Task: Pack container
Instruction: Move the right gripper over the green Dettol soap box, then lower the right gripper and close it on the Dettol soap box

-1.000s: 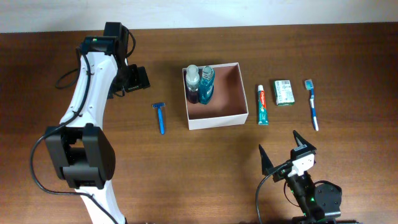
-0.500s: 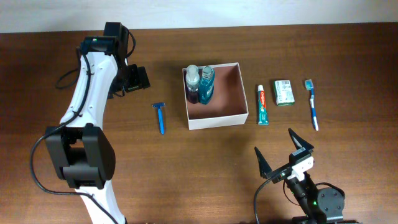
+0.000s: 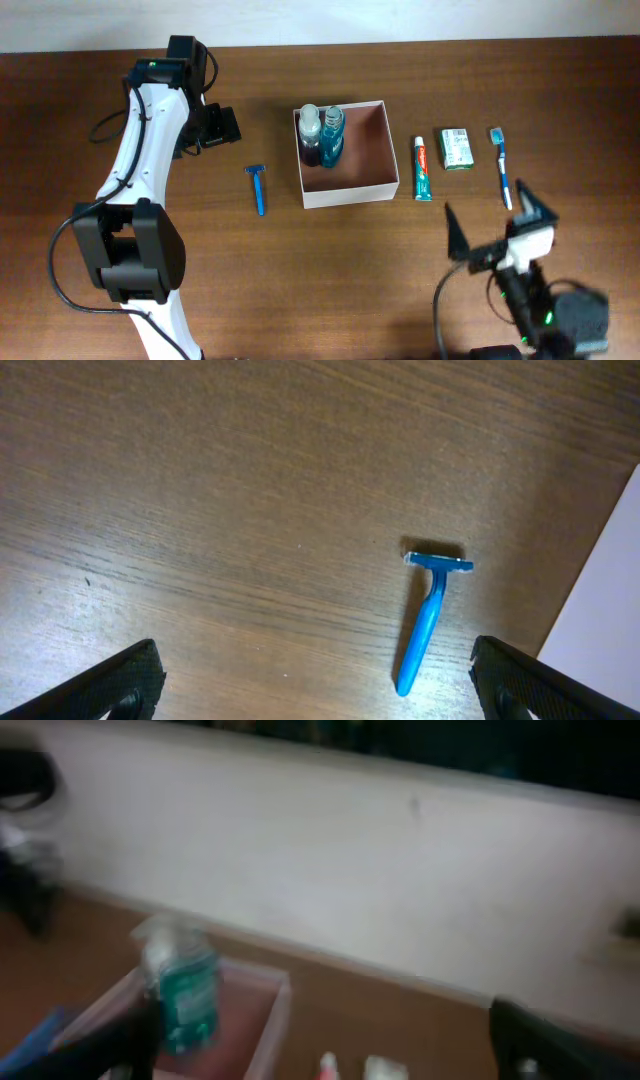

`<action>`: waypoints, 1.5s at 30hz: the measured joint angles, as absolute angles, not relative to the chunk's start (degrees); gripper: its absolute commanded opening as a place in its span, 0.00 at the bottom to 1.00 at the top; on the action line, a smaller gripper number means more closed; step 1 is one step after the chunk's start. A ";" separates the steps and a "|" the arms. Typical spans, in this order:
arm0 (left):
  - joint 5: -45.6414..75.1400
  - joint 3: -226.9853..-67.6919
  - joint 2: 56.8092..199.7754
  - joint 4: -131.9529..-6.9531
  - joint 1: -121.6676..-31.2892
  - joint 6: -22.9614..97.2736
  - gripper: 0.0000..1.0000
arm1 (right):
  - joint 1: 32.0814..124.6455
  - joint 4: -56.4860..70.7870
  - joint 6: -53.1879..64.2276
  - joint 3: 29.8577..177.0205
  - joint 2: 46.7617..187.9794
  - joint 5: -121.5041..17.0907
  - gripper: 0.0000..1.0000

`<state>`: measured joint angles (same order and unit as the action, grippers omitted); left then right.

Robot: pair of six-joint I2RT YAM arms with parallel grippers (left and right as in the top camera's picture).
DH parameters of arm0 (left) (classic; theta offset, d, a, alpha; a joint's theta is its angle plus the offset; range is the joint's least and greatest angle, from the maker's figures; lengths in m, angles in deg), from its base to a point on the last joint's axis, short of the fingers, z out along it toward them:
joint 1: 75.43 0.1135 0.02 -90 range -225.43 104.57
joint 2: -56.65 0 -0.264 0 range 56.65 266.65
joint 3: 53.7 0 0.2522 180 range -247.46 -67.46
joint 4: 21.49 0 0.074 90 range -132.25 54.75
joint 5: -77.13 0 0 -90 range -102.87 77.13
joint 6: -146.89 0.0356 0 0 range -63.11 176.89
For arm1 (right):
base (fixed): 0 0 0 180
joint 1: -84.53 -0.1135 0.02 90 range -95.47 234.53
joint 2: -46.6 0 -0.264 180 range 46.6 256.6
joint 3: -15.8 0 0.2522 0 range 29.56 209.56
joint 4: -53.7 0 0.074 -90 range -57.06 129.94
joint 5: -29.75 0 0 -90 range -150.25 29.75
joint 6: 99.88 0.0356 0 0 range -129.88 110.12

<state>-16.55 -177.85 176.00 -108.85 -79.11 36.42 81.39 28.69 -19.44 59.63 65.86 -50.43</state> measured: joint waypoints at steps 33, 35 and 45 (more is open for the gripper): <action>-16.57 -177.57 176.00 -108.83 -79.11 36.25 0.99 | 85.08 -30.69 -28.75 137.02 156.55 -56.06 0.99; -16.57 -177.57 176.00 -108.83 -79.11 36.25 0.99 | 85.08 -30.48 -28.77 137.04 156.55 -55.30 0.99; -16.57 -177.57 176.00 -108.83 -79.11 36.25 0.99 | 85.13 -28.75 -28.27 137.04 157.82 -54.14 0.99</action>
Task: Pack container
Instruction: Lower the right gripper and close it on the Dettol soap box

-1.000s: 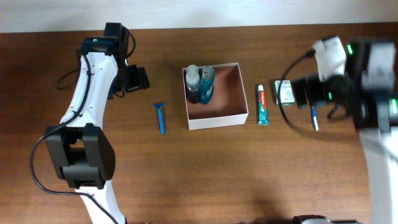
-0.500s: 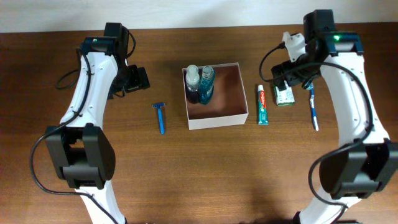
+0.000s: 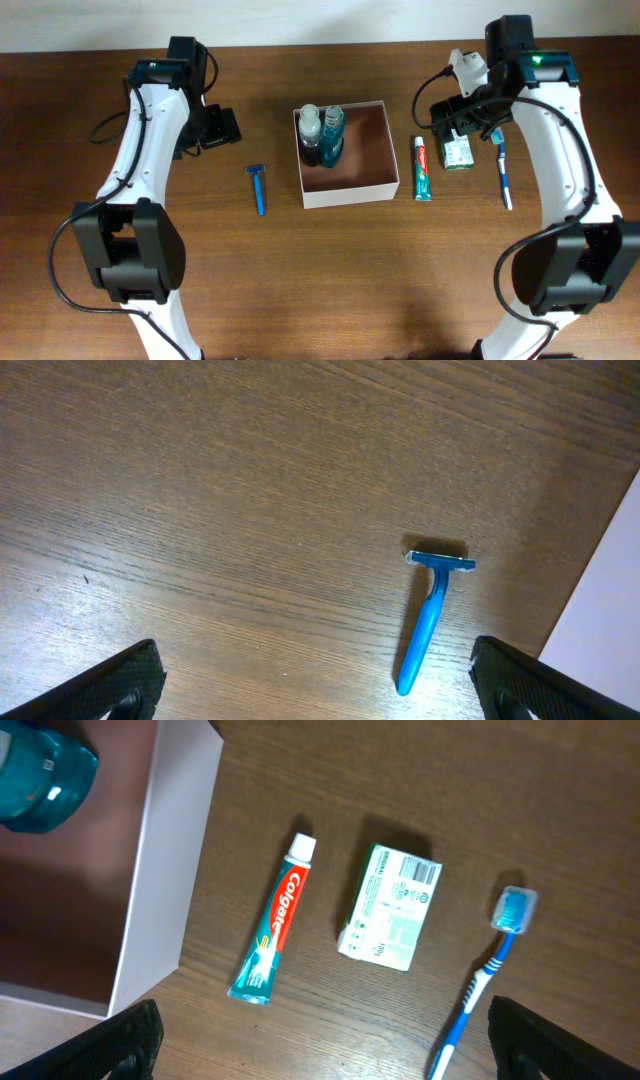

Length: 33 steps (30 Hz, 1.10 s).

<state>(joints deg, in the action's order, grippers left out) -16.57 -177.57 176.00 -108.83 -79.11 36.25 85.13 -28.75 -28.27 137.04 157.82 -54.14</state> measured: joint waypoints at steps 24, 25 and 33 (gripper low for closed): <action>-16.57 -177.57 176.00 -108.83 -79.11 36.25 0.99 | 89.91 -27.94 -26.57 137.02 170.47 -53.92 0.99; -16.57 -177.57 176.00 -108.83 -79.11 36.25 0.99 | 89.91 -27.70 -26.37 137.02 170.91 -53.92 0.99; -16.57 -177.57 176.00 -108.83 -79.11 36.27 0.99 | 89.91 -27.02 -26.17 137.02 175.00 -53.92 0.99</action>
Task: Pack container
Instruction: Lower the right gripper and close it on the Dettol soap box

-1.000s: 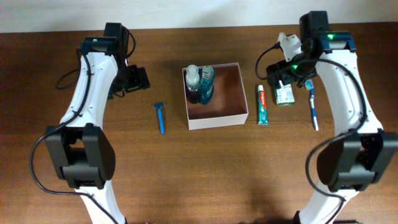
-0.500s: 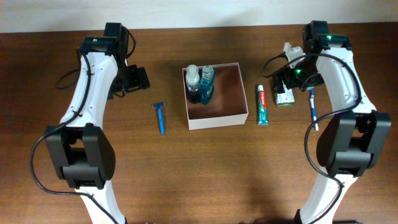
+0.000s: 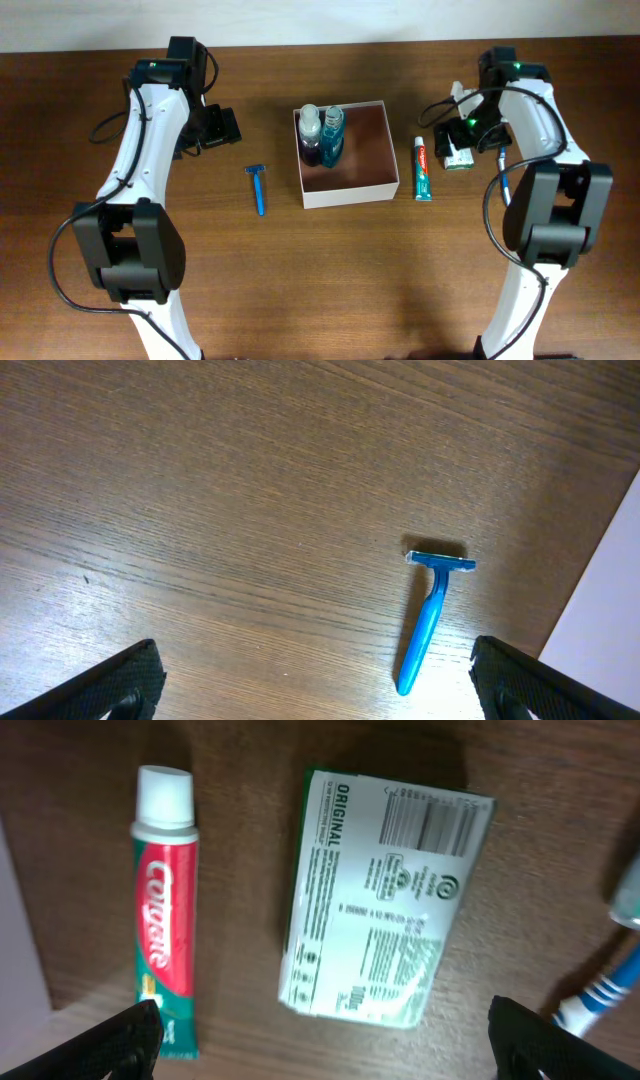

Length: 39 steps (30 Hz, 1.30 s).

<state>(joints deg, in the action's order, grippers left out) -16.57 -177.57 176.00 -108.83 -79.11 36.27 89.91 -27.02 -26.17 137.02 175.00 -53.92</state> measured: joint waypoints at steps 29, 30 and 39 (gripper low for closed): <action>-16.57 -177.57 176.00 -108.83 -79.11 36.25 0.99 | 89.91 -19.42 -25.89 135.51 177.18 -54.82 0.99; -16.57 -177.57 176.00 -108.83 -79.11 36.25 0.99 | 89.91 -19.18 -25.25 135.51 177.18 -54.82 0.99; -16.57 -177.57 176.00 -108.83 -79.11 36.25 0.99 | 89.89 -18.30 -23.55 135.38 177.18 -54.84 0.99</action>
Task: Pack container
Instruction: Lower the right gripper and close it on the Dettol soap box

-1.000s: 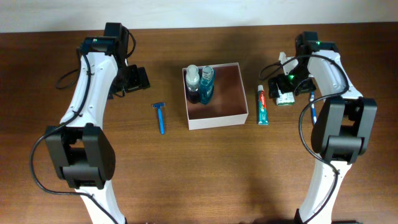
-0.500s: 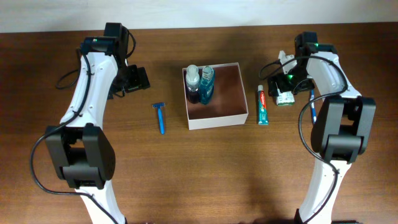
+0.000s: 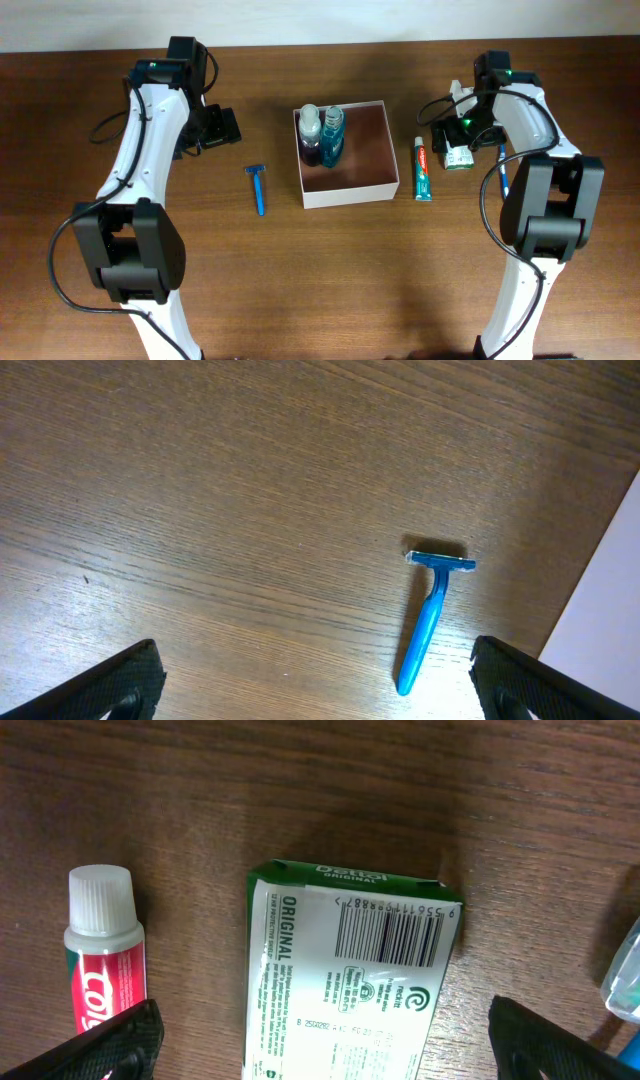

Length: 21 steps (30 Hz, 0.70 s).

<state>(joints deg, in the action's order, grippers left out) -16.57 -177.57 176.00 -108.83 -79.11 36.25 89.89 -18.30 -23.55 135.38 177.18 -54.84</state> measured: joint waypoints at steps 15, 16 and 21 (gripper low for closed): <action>-16.57 -177.57 176.00 -108.83 -79.11 36.25 0.99 | 89.91 -15.37 -23.35 131.54 177.29 -55.50 1.00; -16.57 -177.57 176.00 -108.83 -79.11 36.25 0.99 | 89.91 -15.29 -23.35 131.54 177.31 -55.54 0.98; -16.57 -177.57 176.00 -108.83 -79.11 36.25 0.99 | 89.89 -15.07 -23.35 131.56 177.62 -56.65 0.96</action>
<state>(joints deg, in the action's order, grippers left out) -16.57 -177.57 176.00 -108.83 -79.11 36.25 89.89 -15.07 -23.35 131.56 177.62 -56.65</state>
